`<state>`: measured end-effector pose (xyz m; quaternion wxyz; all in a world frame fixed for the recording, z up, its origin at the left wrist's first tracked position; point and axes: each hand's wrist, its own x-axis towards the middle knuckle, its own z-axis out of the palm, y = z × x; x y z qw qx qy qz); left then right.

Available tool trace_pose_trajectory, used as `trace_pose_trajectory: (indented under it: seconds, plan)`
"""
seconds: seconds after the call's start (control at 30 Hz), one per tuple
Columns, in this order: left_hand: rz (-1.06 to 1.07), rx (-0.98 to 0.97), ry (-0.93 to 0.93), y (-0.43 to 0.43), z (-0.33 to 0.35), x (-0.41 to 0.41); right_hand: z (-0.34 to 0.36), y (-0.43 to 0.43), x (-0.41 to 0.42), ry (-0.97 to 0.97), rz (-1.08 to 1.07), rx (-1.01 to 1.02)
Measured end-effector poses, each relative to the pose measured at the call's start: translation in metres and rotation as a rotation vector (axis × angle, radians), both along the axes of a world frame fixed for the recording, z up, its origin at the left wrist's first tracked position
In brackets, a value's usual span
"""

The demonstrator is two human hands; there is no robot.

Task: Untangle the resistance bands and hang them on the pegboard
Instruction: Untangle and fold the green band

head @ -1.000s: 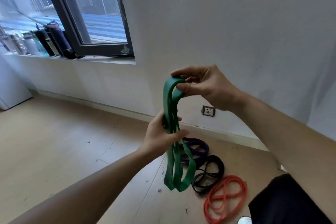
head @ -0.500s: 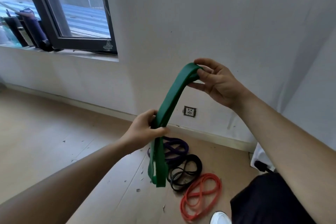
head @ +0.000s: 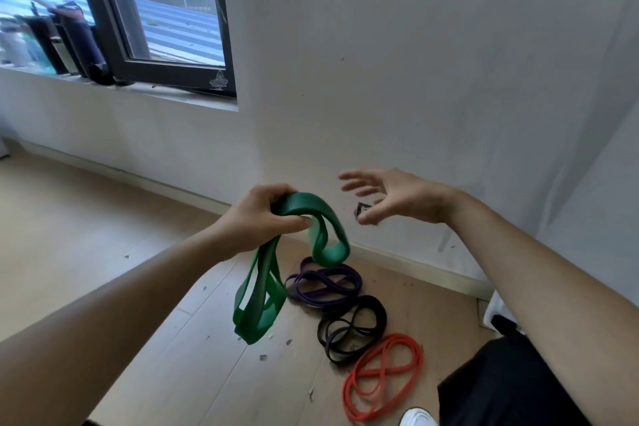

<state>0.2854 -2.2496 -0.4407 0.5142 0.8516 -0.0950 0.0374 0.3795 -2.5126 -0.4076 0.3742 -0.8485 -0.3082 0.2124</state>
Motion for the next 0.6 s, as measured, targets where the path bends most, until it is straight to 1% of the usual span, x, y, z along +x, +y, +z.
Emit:
trace_pose_trajectory:
  seconds: [0.03,0.1,0.17,0.27,0.37,0.47,0.6]
  plan:
    - [-0.020,0.030,0.007,0.000,0.002,-0.002,0.005,0.015,-0.007,-0.048,0.026,0.034]
    - [-0.047,0.063,0.012,0.003,0.005,-0.005,0.005,0.044,-0.020,-0.139,0.090,0.009]
    - [-0.043,0.057,0.013,0.008,0.008,-0.008,-0.007,0.068,-0.029,-0.163,0.140,-0.049]
    - [-0.040,0.039,0.020,0.020,0.009,-0.012,-0.015,0.083,-0.031,-0.195,0.140,0.013]
    - [-0.032,0.029,0.027,0.026,0.004,-0.017,-0.003,0.082,-0.030,-0.176,0.139,0.062]
    - [-0.014,0.093,0.049,0.024,-0.003,-0.018,0.005,0.078,-0.033,-0.140,0.161,0.114]
    - [-0.073,0.097,0.109,0.024,-0.008,-0.015,0.009,0.073,-0.033,-0.111,0.195,0.095]
